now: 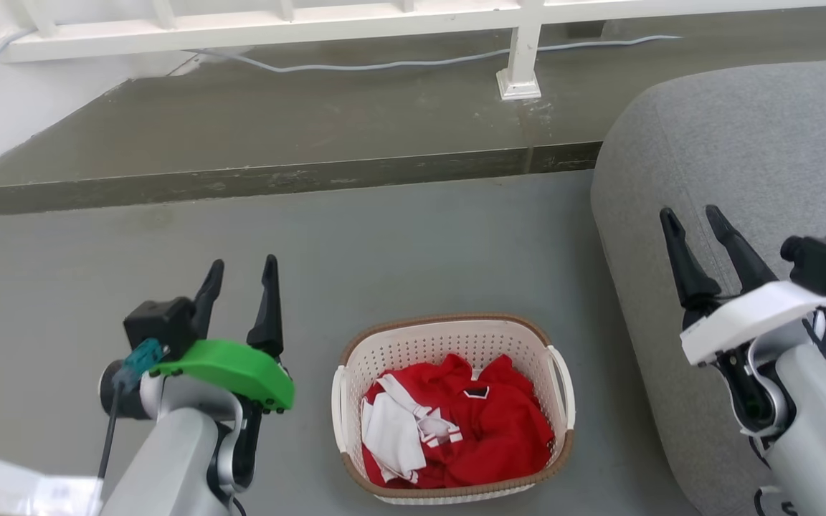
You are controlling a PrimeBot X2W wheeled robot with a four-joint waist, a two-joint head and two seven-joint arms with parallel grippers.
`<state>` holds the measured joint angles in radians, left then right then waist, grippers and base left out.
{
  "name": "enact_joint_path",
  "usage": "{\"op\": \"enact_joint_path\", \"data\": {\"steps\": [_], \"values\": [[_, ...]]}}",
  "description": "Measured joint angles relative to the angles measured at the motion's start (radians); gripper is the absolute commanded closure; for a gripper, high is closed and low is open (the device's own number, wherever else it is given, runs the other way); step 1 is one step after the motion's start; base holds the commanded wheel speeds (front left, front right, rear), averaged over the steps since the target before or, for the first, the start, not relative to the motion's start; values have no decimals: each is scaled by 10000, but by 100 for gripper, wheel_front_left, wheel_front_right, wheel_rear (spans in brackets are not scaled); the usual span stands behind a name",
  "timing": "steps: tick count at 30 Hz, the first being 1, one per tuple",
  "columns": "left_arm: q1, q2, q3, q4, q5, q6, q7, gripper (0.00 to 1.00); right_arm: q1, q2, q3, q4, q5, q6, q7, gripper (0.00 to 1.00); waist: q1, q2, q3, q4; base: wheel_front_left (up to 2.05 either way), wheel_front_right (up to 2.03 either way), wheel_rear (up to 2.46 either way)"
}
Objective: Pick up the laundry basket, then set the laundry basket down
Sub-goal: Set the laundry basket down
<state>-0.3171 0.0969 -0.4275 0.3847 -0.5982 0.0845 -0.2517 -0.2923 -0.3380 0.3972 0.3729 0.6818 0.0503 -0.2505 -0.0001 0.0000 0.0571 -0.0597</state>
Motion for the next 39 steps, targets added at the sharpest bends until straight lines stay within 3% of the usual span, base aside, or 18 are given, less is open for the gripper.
{"op": "enact_joint_path", "data": {"steps": [16, 39], "values": [[1849, -288, 989, -1820, 1331, 38, 0, 0, 1595, 631, -1112, -1147, -1354, 113, 0, 0, 0, 0, -151, 61, 0, 0, 0], [2740, -470, 1363, -2495, 1891, -403, 0, 0, 2444, 1202, -1854, -1498, -2157, 462, 0, 0, 0, 0, -178, -16, 0, 0, 0]]}}
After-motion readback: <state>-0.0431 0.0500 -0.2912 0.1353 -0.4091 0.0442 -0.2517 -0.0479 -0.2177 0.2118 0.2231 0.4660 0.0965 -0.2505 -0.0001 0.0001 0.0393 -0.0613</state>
